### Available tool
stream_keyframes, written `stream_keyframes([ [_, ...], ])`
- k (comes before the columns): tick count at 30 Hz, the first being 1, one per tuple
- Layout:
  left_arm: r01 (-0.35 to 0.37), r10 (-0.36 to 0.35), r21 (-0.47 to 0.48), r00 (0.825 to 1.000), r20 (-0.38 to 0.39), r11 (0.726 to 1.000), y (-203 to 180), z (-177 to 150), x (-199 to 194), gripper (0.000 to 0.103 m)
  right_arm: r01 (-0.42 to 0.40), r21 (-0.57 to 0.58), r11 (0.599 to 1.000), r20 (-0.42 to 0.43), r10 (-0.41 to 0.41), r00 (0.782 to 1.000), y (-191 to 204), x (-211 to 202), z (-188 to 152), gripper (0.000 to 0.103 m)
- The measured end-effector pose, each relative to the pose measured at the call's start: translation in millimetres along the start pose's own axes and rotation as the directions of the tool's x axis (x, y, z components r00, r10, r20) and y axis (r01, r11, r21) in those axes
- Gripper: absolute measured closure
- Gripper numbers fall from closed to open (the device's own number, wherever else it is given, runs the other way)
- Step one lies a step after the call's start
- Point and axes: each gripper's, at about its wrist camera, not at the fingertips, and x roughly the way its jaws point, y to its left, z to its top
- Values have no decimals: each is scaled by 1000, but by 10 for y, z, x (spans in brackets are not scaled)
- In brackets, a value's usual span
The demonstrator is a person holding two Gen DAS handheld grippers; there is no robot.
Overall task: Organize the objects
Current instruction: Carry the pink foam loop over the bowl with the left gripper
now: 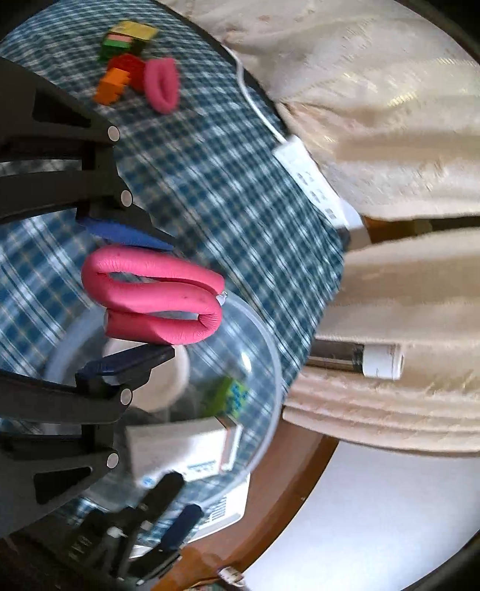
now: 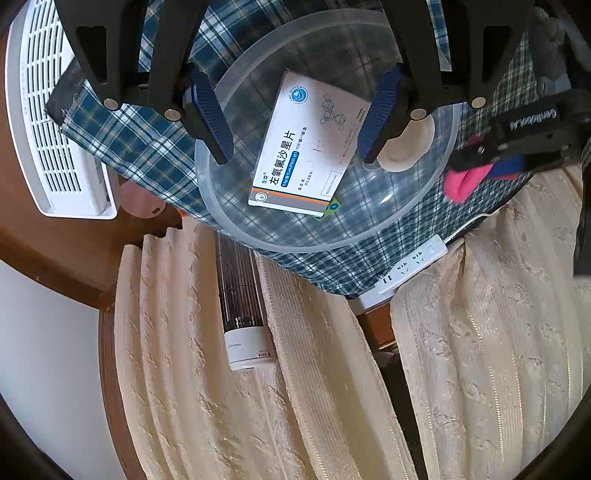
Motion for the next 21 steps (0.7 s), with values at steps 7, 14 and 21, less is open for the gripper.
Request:
stream_keyframes([
  [7,41,-41,26,999,-7,999,-134,285,299,50,-2,-15,1000,0,2,1000,19,26,-11,30],
  [14,78,-77,23,997,-32,997,-224,384,482,47,3,-36,999,-6,-3,1000,52,77,-14,30],
  [21,82,-82,-11,996,-42,997,-137,361,471,43,43,-57,997,-13,-44,999,105,115,-6,30],
])
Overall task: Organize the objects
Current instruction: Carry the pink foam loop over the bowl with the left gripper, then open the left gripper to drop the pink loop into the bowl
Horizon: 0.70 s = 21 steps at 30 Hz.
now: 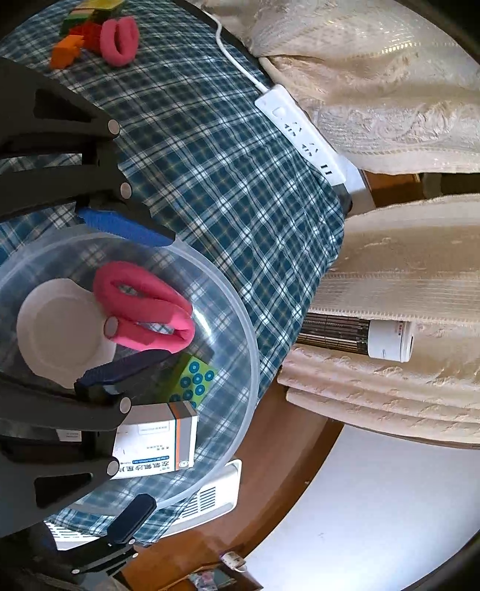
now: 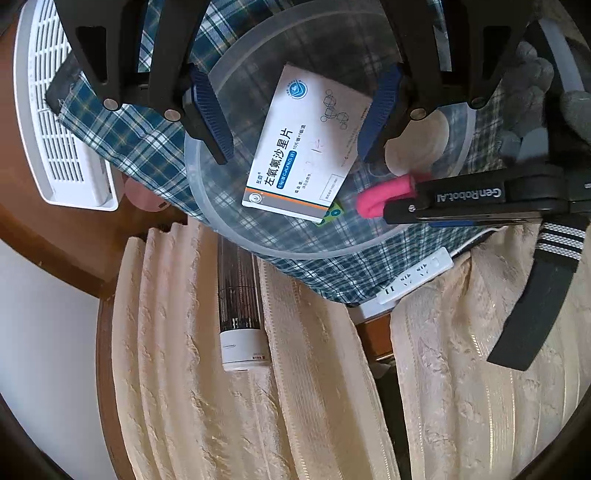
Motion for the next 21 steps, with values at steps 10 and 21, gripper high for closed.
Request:
stream_keyframes([
  [10,-10,11,-42,1000,12,999,125,-117,-203,43,37,-69,997,-20,-39,999,185,77,137,30],
  [21,-36,37,-115,999,8,993,445,-353,-381,43,169,-61,984,-76,-174,982,71,172,146,30],
])
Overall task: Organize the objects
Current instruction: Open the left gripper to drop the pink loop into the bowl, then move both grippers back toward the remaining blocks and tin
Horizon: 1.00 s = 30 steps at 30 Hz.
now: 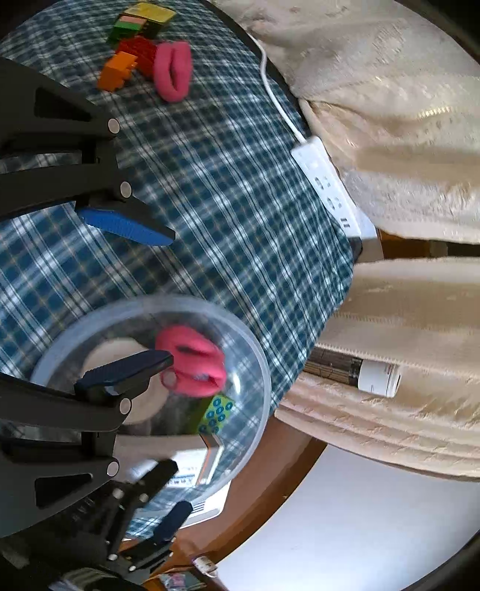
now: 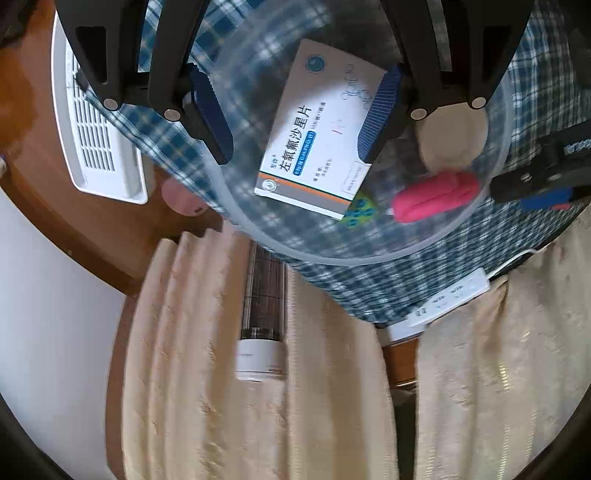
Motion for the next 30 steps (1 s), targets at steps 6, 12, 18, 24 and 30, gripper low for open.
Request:
stream_keyframes([
  [6,-15,15,-42,1000,5,999,227,-122,-115,43,0,-10,1000,8,1,1000,114,-84,-16,30],
  [12,-34,36,-86,999,16,996,472,-246,-254,42,-59,-30,998,50,60,997,346,-266,-41,30],
  [18,-72,76,-127,997,25,989,783,-376,-392,38,-145,-46,988,52,147,988,630,-376,-78,29],
  [24,-112,118,-175,993,26,978,1146,-513,-540,38,-229,-74,970,25,232,972,946,-436,-150,29],
  [30,-174,181,-218,983,15,960,1545,-693,-658,38,-317,-87,944,-17,317,948,1228,-457,-193,29],
])
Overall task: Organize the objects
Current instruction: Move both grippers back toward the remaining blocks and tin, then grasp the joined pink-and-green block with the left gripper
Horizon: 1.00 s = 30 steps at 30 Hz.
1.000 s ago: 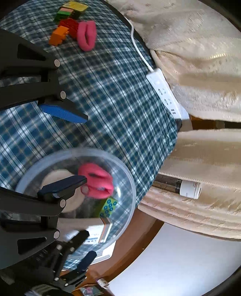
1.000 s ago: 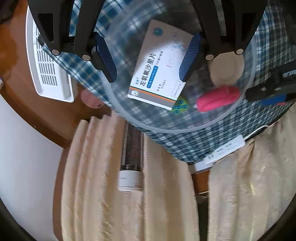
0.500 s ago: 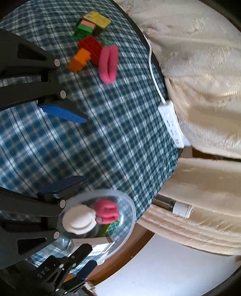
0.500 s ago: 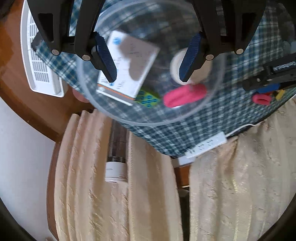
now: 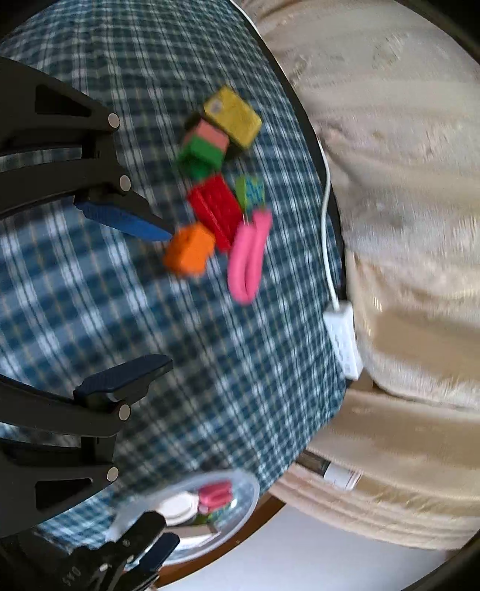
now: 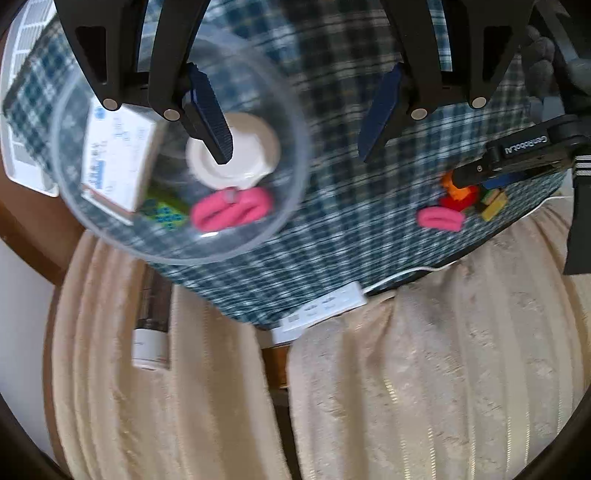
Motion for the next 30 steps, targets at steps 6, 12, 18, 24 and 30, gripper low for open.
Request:
stream_keyframes([
  [6,-58,58,-64,998,0,996,444,-45,-21,38,-36,-35,999,-19,35,999,266,72,-4,29],
  [12,-105,105,-112,994,-9,988,792,-38,5,38,-66,-60,996,-53,63,997,481,166,-18,29],
  [18,-146,144,-133,989,-27,980,1028,6,119,38,-86,-87,992,-79,79,994,655,255,-37,29],
  [24,-163,159,-129,987,-40,978,1135,55,266,38,-100,-102,990,-104,89,991,746,327,-57,29],
  [30,-134,129,-113,990,-52,984,1140,90,406,38,-106,-108,988,-118,93,989,788,383,-54,29],
])
